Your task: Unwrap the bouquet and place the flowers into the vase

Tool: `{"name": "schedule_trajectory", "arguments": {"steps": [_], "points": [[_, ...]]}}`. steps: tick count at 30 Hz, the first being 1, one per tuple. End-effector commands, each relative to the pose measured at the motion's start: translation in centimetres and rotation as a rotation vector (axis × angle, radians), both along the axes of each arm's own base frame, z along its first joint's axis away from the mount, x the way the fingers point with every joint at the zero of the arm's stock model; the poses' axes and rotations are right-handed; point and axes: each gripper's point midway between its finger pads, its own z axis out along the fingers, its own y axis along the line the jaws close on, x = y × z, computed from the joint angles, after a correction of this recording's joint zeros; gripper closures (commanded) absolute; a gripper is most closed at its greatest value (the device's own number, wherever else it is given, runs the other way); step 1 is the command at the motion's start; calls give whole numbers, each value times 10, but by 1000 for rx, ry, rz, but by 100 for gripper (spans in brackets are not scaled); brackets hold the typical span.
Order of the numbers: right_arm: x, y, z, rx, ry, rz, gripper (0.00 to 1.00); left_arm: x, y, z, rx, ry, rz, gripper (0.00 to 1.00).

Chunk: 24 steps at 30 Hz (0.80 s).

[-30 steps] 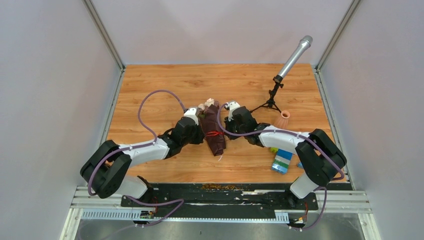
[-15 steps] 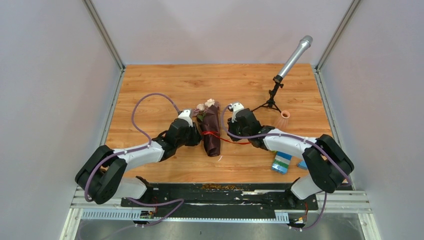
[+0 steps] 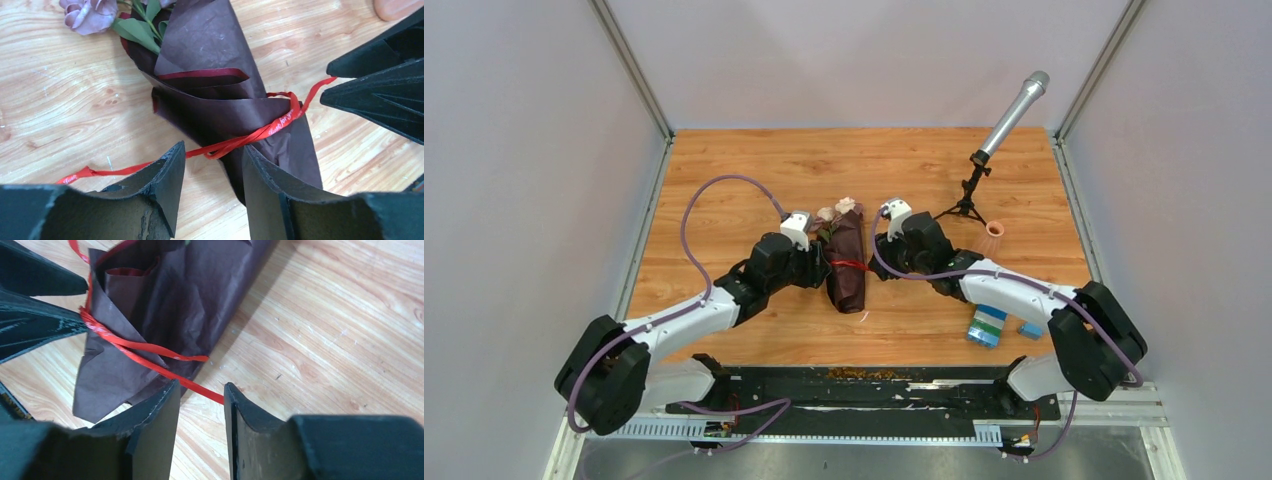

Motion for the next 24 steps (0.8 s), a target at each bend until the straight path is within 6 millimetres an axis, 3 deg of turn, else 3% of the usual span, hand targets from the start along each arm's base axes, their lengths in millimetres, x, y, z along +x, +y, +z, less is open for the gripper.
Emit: {"name": "schedule_trajectory", "arguments": {"steps": [1, 10, 24], "points": [[4, 20, 43, 79, -89, 92, 59, -2, -9, 22, -55, -43, -54, 46], [17, 31, 28, 48, -101, 125, 56, -10, -22, 11, -146, 12, -74, 47], [13, 36, 9, 56, -95, 166, 54, -8, -28, 3, -168, 33, -77, 48]]}}
